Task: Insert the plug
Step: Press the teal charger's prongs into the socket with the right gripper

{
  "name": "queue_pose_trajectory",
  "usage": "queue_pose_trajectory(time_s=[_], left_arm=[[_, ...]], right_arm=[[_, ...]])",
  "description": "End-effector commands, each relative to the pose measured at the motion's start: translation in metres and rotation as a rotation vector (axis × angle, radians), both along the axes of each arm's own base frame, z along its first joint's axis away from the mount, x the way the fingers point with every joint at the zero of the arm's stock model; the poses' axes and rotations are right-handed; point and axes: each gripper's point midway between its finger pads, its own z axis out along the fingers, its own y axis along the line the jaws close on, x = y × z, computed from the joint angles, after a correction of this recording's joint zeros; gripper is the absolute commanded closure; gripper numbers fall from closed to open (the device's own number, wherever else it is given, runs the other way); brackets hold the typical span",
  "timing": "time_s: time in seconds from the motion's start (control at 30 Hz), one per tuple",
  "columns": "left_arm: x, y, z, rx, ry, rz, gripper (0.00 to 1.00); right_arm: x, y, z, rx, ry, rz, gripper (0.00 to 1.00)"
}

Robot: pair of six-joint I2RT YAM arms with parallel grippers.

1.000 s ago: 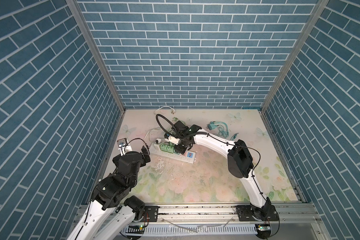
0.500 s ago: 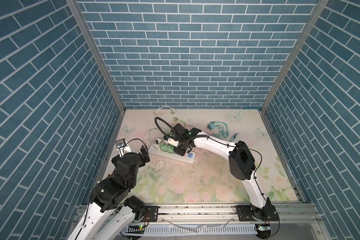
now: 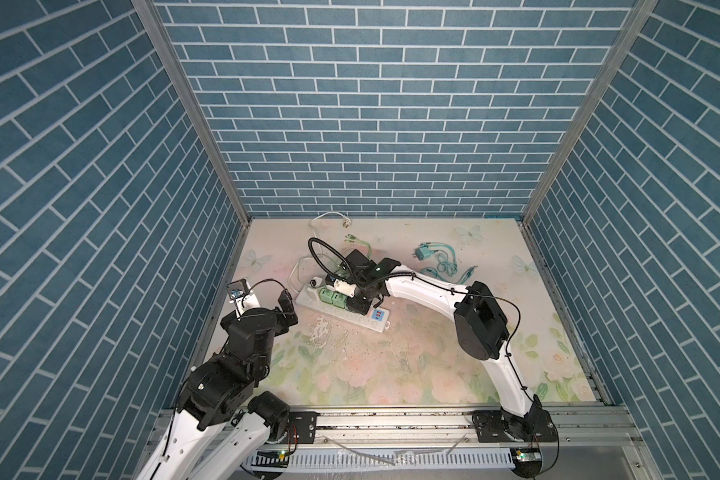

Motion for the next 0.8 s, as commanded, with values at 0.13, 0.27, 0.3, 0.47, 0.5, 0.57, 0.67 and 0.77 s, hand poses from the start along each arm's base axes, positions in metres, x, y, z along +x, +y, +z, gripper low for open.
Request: queue_pose_trajectory(time_s=[0.13,0.27,0.3,0.47,0.5,0.57,0.67,0.77], left_arm=[[-0.002,0.001,-0.002,0.009,0.01,-0.001,0.0],[-0.001,0.0,-0.005,0.019,0.031,-0.008,0.01],[0.0,-0.001,-0.005,0.022,0.036,-0.011,0.0],[0.005,-0.009,-0.009,0.038,0.054,-0.048,0.0],[0.006,-0.01,-0.009,0.033,0.051,-0.055,0.0],[0.006,-0.011,-0.01,0.028,0.048,-0.058,0.0],[0.006,-0.012,-0.015,0.032,0.063,-0.063,0.0],[0.006,-0.013,-0.022,0.037,0.098,-0.066,0.0]], right_arm=[[-0.057,-0.032,-0.087,-0.225,0.251,0.091,1.0],[-0.058,-0.029,-0.089,-0.206,0.26,0.075,1.0],[-0.057,-0.027,-0.087,-0.197,0.257,0.073,1.0],[-0.046,-0.022,-0.071,-0.171,0.196,0.059,0.86],[-0.041,-0.021,-0.067,-0.166,0.176,0.051,0.82],[-0.035,-0.019,-0.06,-0.16,0.159,0.045,0.75],[-0.027,-0.015,-0.048,-0.139,0.137,0.045,0.69],[-0.022,-0.013,-0.036,-0.113,0.126,0.044,0.63]])
